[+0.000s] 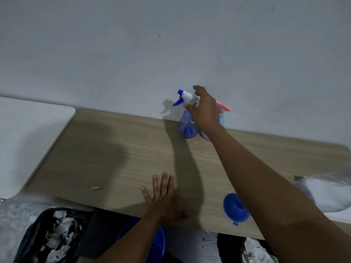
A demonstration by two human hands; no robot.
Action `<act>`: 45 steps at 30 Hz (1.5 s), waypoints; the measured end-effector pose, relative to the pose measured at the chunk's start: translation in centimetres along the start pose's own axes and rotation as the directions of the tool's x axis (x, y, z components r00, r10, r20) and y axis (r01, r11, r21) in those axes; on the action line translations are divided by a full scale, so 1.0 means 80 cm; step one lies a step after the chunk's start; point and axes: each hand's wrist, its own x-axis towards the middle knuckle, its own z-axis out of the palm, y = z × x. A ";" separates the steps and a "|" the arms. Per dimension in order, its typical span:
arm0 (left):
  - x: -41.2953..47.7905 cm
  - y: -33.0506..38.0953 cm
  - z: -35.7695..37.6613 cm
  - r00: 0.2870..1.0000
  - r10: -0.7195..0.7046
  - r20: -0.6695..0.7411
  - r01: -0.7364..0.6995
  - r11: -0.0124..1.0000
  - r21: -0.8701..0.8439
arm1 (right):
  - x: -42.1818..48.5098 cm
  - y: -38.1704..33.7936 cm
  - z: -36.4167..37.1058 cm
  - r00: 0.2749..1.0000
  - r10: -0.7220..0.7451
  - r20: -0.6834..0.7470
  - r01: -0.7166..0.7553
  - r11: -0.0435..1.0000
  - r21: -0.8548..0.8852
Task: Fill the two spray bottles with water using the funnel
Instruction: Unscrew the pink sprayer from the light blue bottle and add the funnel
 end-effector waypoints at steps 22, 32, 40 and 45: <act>0.164 0.186 -0.152 0.839 0.160 -0.519 -0.420 0.797 -0.434 | -0.035 0.154 -0.079 0.976 0.215 0.028 -0.215 0.976 0.019; 0.132 0.200 -0.154 0.780 0.075 -0.621 -0.424 0.793 -0.437 | -0.066 0.162 -0.104 0.981 0.139 0.133 -0.159 0.975 0.153; 0.040 0.151 -0.092 0.754 0.164 -0.636 -0.526 0.730 -0.436 | -0.201 0.134 -0.121 0.994 0.071 0.079 -0.084 0.981 0.174; -0.017 0.109 -0.038 0.785 0.155 -0.600 -0.506 0.719 -0.477 | -0.287 0.128 -0.102 0.993 0.061 0.104 -0.084 0.970 0.229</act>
